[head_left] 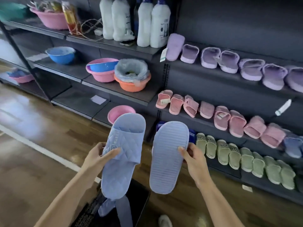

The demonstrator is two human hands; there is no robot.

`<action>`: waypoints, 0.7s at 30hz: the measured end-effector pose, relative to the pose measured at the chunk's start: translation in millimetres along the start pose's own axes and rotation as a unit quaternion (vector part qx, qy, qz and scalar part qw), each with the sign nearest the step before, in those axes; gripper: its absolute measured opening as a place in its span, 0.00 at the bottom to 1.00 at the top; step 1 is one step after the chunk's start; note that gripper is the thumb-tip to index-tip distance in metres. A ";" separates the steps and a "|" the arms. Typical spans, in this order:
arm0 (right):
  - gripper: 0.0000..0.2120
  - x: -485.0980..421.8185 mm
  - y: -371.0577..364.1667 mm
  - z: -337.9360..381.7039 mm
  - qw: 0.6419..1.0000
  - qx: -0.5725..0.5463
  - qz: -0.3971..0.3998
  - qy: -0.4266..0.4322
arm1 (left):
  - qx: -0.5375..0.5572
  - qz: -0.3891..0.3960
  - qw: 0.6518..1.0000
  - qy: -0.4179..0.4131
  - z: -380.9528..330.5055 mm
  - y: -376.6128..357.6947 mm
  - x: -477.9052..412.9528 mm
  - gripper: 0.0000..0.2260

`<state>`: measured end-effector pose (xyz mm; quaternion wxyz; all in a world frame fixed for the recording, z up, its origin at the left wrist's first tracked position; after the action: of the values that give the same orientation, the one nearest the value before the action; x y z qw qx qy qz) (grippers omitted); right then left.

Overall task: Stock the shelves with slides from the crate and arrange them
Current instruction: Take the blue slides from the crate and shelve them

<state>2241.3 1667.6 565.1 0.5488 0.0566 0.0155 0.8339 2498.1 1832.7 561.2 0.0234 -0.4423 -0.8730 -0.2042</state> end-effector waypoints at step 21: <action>0.10 129.2 313.9 -15.9 0.960 -0.003 -0.281 -0.017 | -0.050 0.277 0.956 -0.081 -113.4 -321.6 51.9 0.47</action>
<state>1902.2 1662.0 586.9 0.7612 0.0628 0.0185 0.6452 2199.3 1660.5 568.5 -0.0135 -0.6823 -0.7040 -0.1966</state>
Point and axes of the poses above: each hand's wrist, its own x-axis away from the middle knuckle, its own y-axis out of the back of the hand, z = x × y, the point moved 9 cm from there along -x, towards the middle knuckle, and after that the axes turned 9 degrees about -x, right-handed, at the moved point
